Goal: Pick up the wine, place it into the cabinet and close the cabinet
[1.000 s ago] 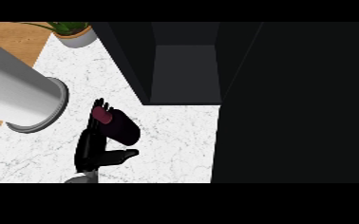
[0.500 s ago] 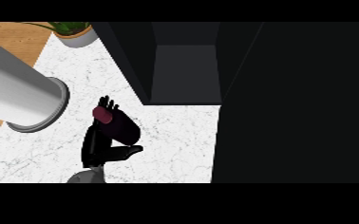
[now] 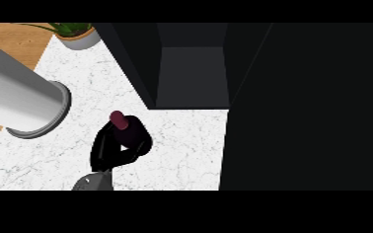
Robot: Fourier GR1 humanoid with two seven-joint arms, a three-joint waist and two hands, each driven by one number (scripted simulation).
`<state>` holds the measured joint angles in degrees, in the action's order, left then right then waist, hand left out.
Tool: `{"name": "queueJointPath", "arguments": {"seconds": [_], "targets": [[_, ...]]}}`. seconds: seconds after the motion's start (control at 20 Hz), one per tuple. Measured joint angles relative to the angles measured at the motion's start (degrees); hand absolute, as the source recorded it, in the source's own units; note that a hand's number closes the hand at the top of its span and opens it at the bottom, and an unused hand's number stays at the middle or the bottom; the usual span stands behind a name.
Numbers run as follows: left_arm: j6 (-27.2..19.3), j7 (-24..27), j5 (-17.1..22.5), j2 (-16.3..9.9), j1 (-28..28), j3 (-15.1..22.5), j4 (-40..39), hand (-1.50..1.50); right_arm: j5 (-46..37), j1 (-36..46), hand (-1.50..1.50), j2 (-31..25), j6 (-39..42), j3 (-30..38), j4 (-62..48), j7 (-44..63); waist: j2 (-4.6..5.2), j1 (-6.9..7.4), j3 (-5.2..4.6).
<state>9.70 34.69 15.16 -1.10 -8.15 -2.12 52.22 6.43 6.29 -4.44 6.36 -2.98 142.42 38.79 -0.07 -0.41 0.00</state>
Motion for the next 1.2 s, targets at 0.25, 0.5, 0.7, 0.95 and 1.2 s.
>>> {"name": "queueJointPath", "arguments": {"seconds": [0.25, 0.5, 0.7, 0.95, 1.2], "targets": [[-2.88, 2.44, -4.70, -0.34, -1.97, 2.09, -0.65, 1.50, -0.58, -1.98, -1.50, 1.19, -0.23, -1.90, 0.01, -1.46, -0.08, -0.08, 0.05], [-1.97, 3.71, -5.72, -4.59, 0.85, 1.41, 2.31, 1.50, -0.39, -1.03, -1.50, 0.27, 0.10, -0.41, 0.17, -0.49, -0.11, 0.19, 0.03], [0.48, 3.66, -4.17, -7.74, 4.10, -0.42, 5.38, 1.50, -0.57, -0.57, -1.50, 0.63, -0.12, -0.66, -0.08, -0.55, -0.08, 0.39, 0.02], [-1.18, 5.94, -4.84, -8.74, 6.75, -1.54, 10.63, 1.50, -0.54, -1.44, -1.50, 0.65, 0.89, 0.03, -0.56, -1.81, -0.06, 0.44, 0.02], [-0.59, 2.49, -2.35, -9.10, 9.30, -1.89, 20.21, 1.50, -0.47, -1.57, -1.50, 0.98, 0.88, -0.46, -0.48, -1.52, -0.14, 0.54, 0.03]]}}
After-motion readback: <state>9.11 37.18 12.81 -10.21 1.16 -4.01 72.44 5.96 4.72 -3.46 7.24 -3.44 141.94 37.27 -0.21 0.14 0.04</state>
